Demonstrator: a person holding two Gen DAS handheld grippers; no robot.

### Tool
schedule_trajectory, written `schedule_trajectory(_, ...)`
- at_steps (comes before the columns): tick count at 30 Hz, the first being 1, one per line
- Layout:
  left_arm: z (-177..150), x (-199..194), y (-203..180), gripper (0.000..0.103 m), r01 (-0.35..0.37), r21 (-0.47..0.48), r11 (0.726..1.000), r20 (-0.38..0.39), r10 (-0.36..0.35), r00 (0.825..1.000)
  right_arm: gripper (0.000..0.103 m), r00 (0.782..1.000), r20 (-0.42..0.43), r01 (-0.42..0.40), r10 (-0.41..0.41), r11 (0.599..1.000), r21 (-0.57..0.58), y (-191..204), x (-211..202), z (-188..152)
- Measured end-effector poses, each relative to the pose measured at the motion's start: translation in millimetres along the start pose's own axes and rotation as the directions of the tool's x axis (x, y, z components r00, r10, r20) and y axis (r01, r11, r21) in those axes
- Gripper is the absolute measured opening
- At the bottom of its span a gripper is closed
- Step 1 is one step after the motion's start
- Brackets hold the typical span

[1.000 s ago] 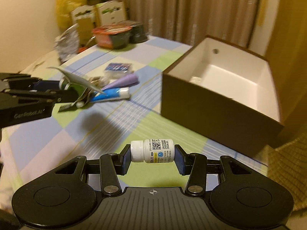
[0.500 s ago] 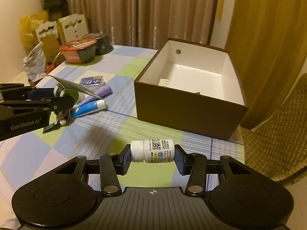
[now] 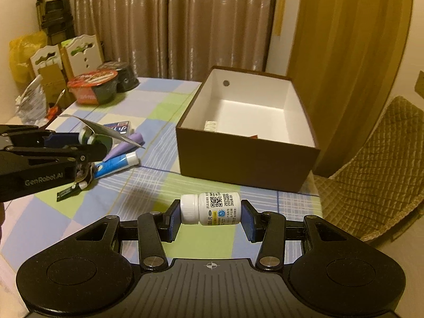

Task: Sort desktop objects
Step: 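Carry the green tube and pill bottle over the brown box with both grippers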

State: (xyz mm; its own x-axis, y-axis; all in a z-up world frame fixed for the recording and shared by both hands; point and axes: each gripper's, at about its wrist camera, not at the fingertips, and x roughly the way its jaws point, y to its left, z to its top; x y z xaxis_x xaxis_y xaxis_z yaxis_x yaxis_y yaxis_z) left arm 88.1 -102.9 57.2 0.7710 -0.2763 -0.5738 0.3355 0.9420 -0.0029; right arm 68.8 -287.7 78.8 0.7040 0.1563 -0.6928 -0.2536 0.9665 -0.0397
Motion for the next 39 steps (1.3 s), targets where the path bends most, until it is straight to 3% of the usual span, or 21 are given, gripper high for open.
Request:
schedule_trajectory(8, 23.2, 17.2, -11.4, 0.029, 0.043, 0.029, 0.999, 0.018, -0.043, 0.999, 0.046, 0.999, 0.026, 0.031, -0.031, 0.999, 0.026, -23.3, 4.1, 19.5)
schedule_trajectory(19, 99.5, 88.1, -35.7, 0.029, 0.102, 0.108, 0.989, 0.048, -0.108, 0.993, 0.046, 0.995, 0.094, 0.037, -0.037, 0.999, 0.002, -81.1, 52.7, 88.2)
schedule_trajectory(29, 141.9, 196.9, -53.3, 0.029, 0.171, 0.254, 0.952, -0.065, -0.159, 0.985, 0.046, 0.997, 0.073, 0.007, -0.005, 1.0, -0.021, -125.4, 134.6, 124.4)
schedule_trajectory(39, 140.0, 278.3, -55.8, 0.029, 0.191, 0.331, 0.924, -0.185, -0.135, 0.973, 0.046, 0.998, -0.04, -0.045, 0.041, 0.993, -0.107, -137.6, 205.3, 131.0)
